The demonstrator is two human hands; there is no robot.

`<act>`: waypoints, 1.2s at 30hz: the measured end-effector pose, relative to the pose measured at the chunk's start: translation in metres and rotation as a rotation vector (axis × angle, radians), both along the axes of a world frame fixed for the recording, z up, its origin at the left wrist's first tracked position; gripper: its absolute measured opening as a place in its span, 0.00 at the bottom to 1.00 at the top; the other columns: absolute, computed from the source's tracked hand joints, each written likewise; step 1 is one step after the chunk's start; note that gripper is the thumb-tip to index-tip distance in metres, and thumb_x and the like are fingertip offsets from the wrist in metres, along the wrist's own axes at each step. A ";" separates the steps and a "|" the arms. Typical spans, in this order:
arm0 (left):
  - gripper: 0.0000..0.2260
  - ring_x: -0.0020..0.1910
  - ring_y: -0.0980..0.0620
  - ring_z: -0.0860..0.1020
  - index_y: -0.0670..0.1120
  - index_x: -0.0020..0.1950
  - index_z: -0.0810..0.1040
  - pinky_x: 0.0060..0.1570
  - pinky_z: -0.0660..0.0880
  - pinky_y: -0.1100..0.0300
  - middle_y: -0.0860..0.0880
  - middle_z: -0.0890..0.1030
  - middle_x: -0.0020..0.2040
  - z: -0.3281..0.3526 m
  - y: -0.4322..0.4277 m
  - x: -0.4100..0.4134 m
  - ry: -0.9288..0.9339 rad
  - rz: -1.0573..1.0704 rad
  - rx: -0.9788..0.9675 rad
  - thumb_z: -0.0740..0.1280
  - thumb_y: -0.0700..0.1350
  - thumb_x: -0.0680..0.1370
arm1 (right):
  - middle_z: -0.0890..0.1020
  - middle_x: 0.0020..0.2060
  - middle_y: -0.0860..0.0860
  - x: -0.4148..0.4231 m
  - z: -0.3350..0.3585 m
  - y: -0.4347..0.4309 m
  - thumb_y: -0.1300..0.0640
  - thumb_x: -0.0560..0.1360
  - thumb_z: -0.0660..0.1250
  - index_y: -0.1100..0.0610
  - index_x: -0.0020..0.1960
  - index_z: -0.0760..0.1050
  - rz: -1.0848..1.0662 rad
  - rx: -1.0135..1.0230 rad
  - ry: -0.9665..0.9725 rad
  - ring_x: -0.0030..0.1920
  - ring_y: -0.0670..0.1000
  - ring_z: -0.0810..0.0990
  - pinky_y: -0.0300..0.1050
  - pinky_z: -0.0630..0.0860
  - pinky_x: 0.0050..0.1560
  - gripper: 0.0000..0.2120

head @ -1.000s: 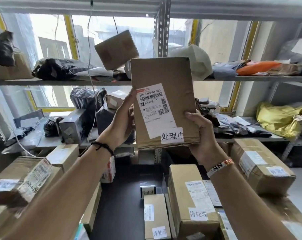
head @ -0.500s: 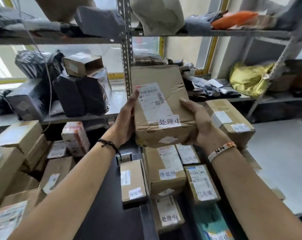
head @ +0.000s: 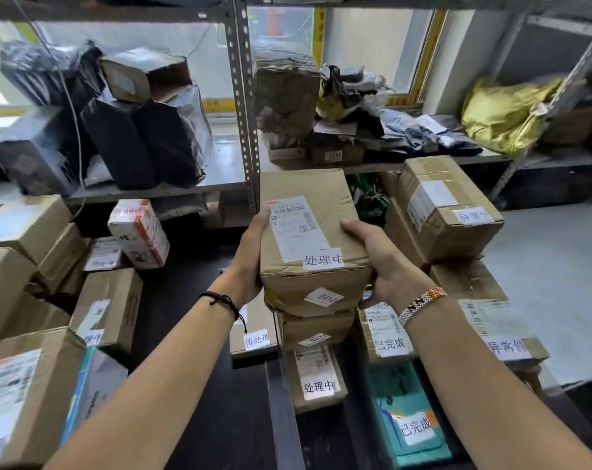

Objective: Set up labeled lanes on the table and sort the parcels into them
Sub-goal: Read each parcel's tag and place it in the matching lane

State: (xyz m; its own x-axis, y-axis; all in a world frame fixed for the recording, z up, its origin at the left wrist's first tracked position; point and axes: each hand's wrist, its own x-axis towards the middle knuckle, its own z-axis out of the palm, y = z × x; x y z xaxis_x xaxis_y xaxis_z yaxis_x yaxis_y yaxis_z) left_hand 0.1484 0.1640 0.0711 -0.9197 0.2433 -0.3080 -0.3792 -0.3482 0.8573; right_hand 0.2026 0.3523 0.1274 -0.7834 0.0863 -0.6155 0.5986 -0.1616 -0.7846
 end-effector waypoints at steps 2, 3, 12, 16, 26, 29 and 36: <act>0.26 0.59 0.42 0.85 0.48 0.71 0.79 0.68 0.76 0.43 0.42 0.86 0.61 -0.011 0.001 0.003 -0.026 0.002 -0.021 0.58 0.64 0.84 | 0.87 0.35 0.55 0.000 -0.009 0.000 0.41 0.80 0.67 0.59 0.55 0.82 -0.025 0.035 0.023 0.28 0.53 0.85 0.41 0.79 0.27 0.20; 0.26 0.60 0.41 0.84 0.48 0.71 0.78 0.68 0.76 0.43 0.42 0.85 0.62 -0.015 0.001 0.005 -0.033 0.000 -0.023 0.58 0.64 0.84 | 0.87 0.36 0.56 0.000 -0.012 -0.001 0.43 0.80 0.69 0.60 0.59 0.82 -0.035 0.050 0.041 0.29 0.53 0.85 0.42 0.79 0.26 0.21; 0.28 0.62 0.40 0.84 0.50 0.71 0.79 0.70 0.74 0.41 0.43 0.85 0.63 -0.015 0.000 0.000 -0.039 -0.014 -0.029 0.56 0.67 0.83 | 0.85 0.29 0.52 -0.001 -0.008 0.008 0.38 0.81 0.64 0.55 0.47 0.78 0.047 0.086 -0.023 0.23 0.50 0.83 0.42 0.73 0.31 0.19; 0.27 0.61 0.42 0.84 0.51 0.69 0.79 0.70 0.75 0.42 0.44 0.86 0.61 -0.016 0.003 0.002 -0.035 -0.025 -0.045 0.56 0.67 0.83 | 0.86 0.30 0.51 -0.001 -0.013 0.009 0.39 0.81 0.65 0.55 0.50 0.79 0.056 0.104 0.001 0.24 0.49 0.84 0.40 0.75 0.28 0.18; 0.29 0.58 0.44 0.86 0.53 0.70 0.79 0.66 0.78 0.45 0.46 0.87 0.60 -0.015 0.005 0.003 -0.011 -0.065 -0.131 0.54 0.70 0.82 | 0.88 0.37 0.52 -0.003 -0.018 0.016 0.38 0.79 0.68 0.55 0.53 0.81 0.043 0.121 0.014 0.41 0.55 0.84 0.47 0.77 0.41 0.19; 0.30 0.59 0.45 0.86 0.54 0.71 0.78 0.67 0.77 0.45 0.47 0.86 0.61 -0.016 0.000 0.003 -0.010 -0.072 -0.158 0.52 0.71 0.82 | 0.86 0.59 0.52 -0.007 -0.016 0.013 0.31 0.73 0.71 0.53 0.69 0.79 0.016 0.248 0.123 0.59 0.56 0.84 0.55 0.78 0.59 0.34; 0.17 0.44 0.68 0.74 0.57 0.66 0.73 0.67 0.62 0.54 0.62 0.74 0.46 0.021 -0.024 0.010 0.094 0.055 -0.256 0.51 0.62 0.86 | 0.65 0.81 0.52 -0.012 0.026 -0.030 0.28 0.72 0.60 0.48 0.82 0.61 0.090 0.967 0.612 0.81 0.56 0.61 0.69 0.57 0.78 0.44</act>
